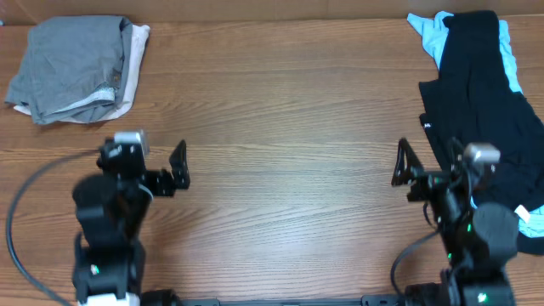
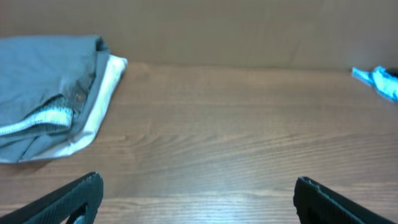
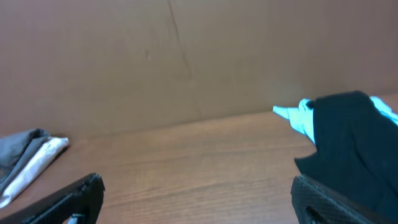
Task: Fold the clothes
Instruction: 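Reach the right gripper to the black T-shirt on the right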
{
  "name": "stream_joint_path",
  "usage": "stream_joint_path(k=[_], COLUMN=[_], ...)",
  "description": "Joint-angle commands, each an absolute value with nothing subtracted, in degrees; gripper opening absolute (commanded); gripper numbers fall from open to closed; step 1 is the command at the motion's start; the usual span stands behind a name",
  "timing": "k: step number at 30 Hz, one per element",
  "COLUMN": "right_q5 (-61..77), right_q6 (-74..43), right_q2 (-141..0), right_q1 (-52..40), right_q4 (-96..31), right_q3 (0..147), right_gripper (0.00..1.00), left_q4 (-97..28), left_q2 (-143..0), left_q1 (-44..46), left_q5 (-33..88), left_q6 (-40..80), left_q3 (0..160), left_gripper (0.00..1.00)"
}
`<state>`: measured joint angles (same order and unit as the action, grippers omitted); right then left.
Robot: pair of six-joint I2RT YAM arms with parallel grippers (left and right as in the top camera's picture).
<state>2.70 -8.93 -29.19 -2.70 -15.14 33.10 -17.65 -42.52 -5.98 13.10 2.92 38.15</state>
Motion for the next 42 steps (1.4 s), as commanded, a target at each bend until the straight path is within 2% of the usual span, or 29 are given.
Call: stream_joint_path(k=[1, 11, 19, 24, 27, 35, 42], right_q5=[2.61, 2.59, 1.58, 4.56, 4.64, 4.62, 3.27], right_q6=[-8.47, -7.14, -6.66, -13.41, -16.8, -13.04, -5.3], right_q2=[-38.83, -69.32, -81.08, -86.52, -89.25, -96.71, -100.88], right_q1=[-2.5, -2.48, 0.91, 14.7, 22.31, 34.24, 36.36], right_q4=[-18.98, -37.58, -37.82, -41.21, -43.2, -44.12, -45.58], right_q3=[43.13, 68.9, 71.75, 71.64, 71.64, 71.18, 70.57], right_gripper=[1.0, 1.0, 1.0, 1.0, 0.96, 0.9, 0.86], left_q4=[-23.79, -46.94, -42.59, -38.3, -37.41, -35.66, -34.98], left_q2=[-50.87, -72.86, -83.05, -90.59, -92.07, -92.38, -92.47], left_q1=[-5.58, -5.54, -5.58, -5.48, -5.48, -4.32, -4.1], left_q5=[14.7, 16.49, 16.14, 20.14, 20.84, 20.75, 20.6], left_q6=[-1.34, -3.92, -4.29, -3.66, -3.66, -4.34, -4.32], left_q3=[50.3, 75.64, 76.29, 76.29, 76.29, 76.29, 76.29], left_gripper=[1.0, 1.0, 1.0, 1.0, 1.0, 1.0, 1.0])
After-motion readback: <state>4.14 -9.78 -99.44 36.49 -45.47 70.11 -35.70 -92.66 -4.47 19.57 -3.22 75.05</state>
